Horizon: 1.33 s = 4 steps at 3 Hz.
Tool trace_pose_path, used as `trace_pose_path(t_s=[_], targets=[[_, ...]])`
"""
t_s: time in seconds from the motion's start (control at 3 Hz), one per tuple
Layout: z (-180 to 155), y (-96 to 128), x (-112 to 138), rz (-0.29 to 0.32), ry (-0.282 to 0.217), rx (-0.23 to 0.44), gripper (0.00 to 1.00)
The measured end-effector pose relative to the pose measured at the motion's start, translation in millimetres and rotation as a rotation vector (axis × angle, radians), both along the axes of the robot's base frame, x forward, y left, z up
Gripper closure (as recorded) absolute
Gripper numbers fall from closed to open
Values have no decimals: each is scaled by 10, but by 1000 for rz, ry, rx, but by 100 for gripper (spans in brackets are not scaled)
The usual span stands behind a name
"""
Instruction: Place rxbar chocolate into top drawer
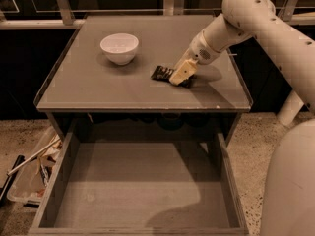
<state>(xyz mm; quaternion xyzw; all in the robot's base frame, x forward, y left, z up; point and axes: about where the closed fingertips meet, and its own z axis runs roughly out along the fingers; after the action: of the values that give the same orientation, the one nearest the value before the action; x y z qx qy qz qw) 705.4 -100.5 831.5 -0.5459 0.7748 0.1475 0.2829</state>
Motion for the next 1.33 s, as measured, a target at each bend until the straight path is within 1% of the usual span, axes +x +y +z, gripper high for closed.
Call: trace_pose_path(t_s=[0.33, 0.67, 1.0, 1.33], targets=[[53, -27, -123, 14, -3, -5, 100], [168, -49, -270, 28, -24, -4, 100], [405, -135, -557, 28, -72, -5, 100], [570, -268, -835, 7, -114, 0, 100]])
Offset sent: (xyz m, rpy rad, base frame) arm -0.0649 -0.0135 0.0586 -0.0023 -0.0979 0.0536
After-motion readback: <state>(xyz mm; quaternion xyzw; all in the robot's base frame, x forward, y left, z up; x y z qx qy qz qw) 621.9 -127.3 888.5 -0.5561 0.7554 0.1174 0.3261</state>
